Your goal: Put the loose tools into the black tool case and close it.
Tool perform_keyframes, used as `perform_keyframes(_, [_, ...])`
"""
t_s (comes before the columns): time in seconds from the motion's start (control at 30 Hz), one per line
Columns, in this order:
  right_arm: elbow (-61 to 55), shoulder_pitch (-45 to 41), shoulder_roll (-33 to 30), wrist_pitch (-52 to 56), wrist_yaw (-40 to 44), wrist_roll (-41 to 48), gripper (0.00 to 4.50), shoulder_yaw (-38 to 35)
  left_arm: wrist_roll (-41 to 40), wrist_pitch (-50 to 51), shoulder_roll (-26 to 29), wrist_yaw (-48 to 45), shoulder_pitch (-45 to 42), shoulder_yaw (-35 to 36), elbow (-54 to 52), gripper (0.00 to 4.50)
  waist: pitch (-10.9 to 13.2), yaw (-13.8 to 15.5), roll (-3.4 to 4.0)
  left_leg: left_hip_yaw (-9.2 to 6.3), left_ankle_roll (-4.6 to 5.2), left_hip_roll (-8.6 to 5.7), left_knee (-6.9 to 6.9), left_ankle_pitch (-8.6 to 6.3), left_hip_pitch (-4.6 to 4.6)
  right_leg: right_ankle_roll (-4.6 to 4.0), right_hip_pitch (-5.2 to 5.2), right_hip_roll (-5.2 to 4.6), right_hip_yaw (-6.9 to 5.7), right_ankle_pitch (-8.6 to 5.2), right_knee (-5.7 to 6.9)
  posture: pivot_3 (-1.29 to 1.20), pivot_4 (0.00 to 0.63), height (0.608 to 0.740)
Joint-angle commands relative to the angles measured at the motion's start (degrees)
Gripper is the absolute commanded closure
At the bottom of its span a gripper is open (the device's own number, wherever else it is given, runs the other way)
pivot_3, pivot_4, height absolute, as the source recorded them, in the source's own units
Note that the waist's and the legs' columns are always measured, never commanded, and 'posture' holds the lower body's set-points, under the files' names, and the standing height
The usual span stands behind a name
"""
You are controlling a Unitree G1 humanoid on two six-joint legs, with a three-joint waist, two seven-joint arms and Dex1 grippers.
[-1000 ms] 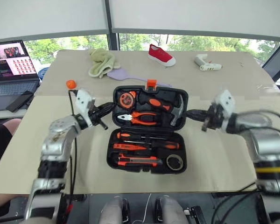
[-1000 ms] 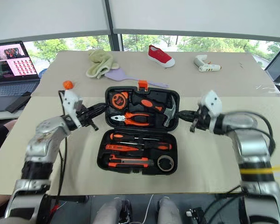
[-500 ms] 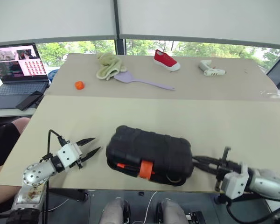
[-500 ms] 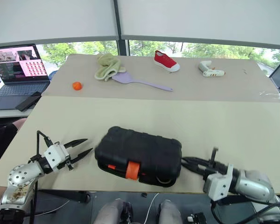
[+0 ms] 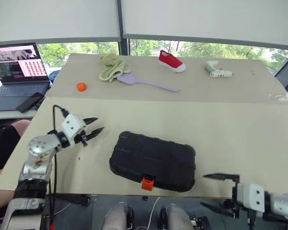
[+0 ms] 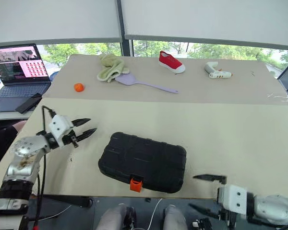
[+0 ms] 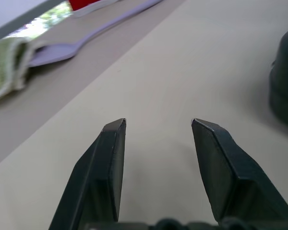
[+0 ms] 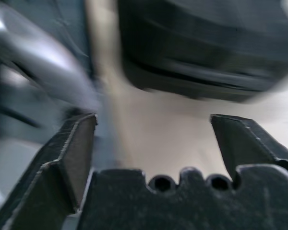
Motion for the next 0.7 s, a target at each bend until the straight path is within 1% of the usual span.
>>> perform_keyframes(0.03, [-6.12,-3.33,1.13,7.38,-0.53,1.62,1.82,3.44,2.96,0.94,-1.38,-1.59,-5.24,-3.82,4.15,3.66,-0.01,-0.02,-0.09,-0.01,0.13,0.01,0.01,-0.07,0.01,0.00,0.00,0.05,0.00,0.00,0.01,0.00,0.150,0.740])
perform_keyframes(0.1, [-6.16,-7.35,3.27,8.87,-1.48,-0.41,2.39,6.09,4.63,-0.36,-1.94,-2.68,-7.04,-5.73,6.93,4.25,0.01,-0.06,-0.17,-0.01,0.14,0.01,0.04,-0.07,-0.01,0.00,-0.03,0.10,-0.01,0.00,0.01,0.00,0.150,0.740])
perform_keyframes(0.13, [-5.85,-9.83,4.43,10.01,-2.30,-1.75,2.84,7.39,5.01,-0.20,-2.14,-3.34,-7.71,-6.46,7.98,4.50,0.03,-0.06,-0.21,-0.01,0.14,0.00,0.05,-0.07,-0.02,0.00,-0.04,0.14,-0.02,0.00,0.01,0.00,0.150,0.740])
perform_keyframes(0.2, [-4.96,-13.53,5.59,11.80,-2.21,-3.99,3.58,9.55,5.27,0.26,-2.60,-3.77,-8.73,-7.06,9.49,4.50,0.07,-0.15,-0.27,-0.01,0.14,0.01,0.09,-0.06,-0.07,0.00,-0.08,0.20,-0.01,0.00,0.02,0.00,0.150,0.740])
perform_keyframes(0.3, [-1.81,-17.82,6.76,10.03,-2.14,-9.71,4.47,11.50,4.39,3.33,-2.01,-5.71,-8.77,-7.10,9.86,4.50,0.09,-0.07,-0.30,-0.01,0.11,0.01,0.17,-0.03,-0.23,-0.02,-0.24,0.22,0.01,0.01,0.08,0.00,0.150,0.740])
perform_keyframes(0.37, [0.51,-20.77,8.36,9.75,-3.83,-11.75,4.47,11.33,3.79,3.73,-1.87,-6.57,-8.26,-6.73,9.61,4.50,0.13,-0.04,-0.37,-0.02,-0.19,0.02,0.20,0.15,-0.26,-0.01,-0.24,0.25,-0.01,0.01,0.08,0.00,0.150,0.740])
perform_keyframes(0.5, [4.68,-25.99,11.43,8.92,-5.82,-14.38,4.47,10.62,2.60,4.48,-2.01,-6.96,-7.02,-5.72,8.01,4.50,0.16,-0.16,-0.43,-0.01,-0.20,0.03,0.26,0.17,-0.29,-0.02,-0.25,0.25,0.00,0.01,0.09,0.00,0.150,0.740])
perform_keyframes(0.6, [11.25,-33.19,14.29,8.72,-7.49,-15.35,4.47,9.98,-1.05,8.27,-2.83,-6.43,-2.45,-3.93,0.26,4.50,0.17,-0.57,-0.45,-0.01,-0.22,0.06,0.28,0.17,-0.29,-0.04,-0.28,0.25,0.01,0.02,0.14,0.00,0.150,0.740])
perform_keyframes(0.7, [16.12,-37.29,16.00,7.52,-7.74,-16.22,4.47,9.96,-2.04,11.25,-3.20,-5.36,0.97,-3.25,-5.50,4.50,0.18,-0.49,-0.45,0.00,-0.22,0.02,0.29,0.18,-0.34,-0.04,-0.32,0.17,0.02,0.03,0.22,0.00,0.150,0.740])
